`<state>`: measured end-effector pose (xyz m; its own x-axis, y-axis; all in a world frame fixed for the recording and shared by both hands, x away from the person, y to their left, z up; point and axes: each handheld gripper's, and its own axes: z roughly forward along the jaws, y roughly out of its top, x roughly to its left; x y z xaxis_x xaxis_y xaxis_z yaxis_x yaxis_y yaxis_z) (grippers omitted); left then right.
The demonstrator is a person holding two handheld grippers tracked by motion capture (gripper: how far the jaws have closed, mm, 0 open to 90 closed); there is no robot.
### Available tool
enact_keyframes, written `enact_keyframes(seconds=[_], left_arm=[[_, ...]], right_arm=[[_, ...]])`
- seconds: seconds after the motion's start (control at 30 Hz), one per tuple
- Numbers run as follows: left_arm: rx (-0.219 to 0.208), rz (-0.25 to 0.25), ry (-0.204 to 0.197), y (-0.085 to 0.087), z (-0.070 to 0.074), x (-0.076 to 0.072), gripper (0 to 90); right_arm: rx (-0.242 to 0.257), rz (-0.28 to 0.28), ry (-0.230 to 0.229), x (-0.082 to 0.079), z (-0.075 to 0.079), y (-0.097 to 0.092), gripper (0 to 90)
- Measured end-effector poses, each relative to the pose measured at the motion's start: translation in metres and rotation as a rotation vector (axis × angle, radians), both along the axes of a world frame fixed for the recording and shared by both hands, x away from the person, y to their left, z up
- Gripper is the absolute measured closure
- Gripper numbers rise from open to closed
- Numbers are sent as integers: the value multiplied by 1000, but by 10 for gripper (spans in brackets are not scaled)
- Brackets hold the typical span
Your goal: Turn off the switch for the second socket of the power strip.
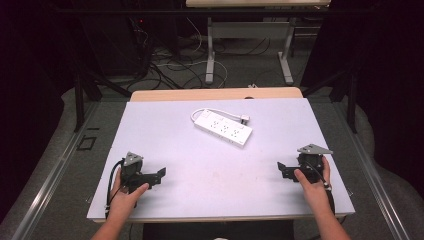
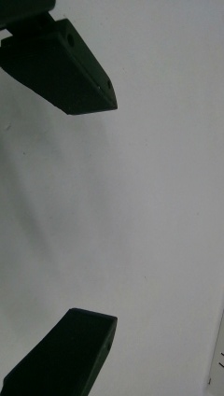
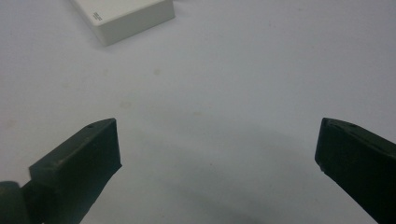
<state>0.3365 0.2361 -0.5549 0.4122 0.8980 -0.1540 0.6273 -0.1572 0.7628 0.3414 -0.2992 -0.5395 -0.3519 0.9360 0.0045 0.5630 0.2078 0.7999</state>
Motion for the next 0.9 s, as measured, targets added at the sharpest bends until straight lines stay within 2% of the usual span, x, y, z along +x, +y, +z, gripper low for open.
enact_keyframes(seconds=[0.17,0.6,0.9], left_arm=[[-1,-2,-1,0,0,0,5],[0,-5,2,1,0,0,5],[2,7,-4,2,1,-1,5]], right_arm=[[-27,-10,5,1,-5,-6,0],[6,-32,39,5,-13,-14,0],[6,-38,45,6,-16,-17,0]])
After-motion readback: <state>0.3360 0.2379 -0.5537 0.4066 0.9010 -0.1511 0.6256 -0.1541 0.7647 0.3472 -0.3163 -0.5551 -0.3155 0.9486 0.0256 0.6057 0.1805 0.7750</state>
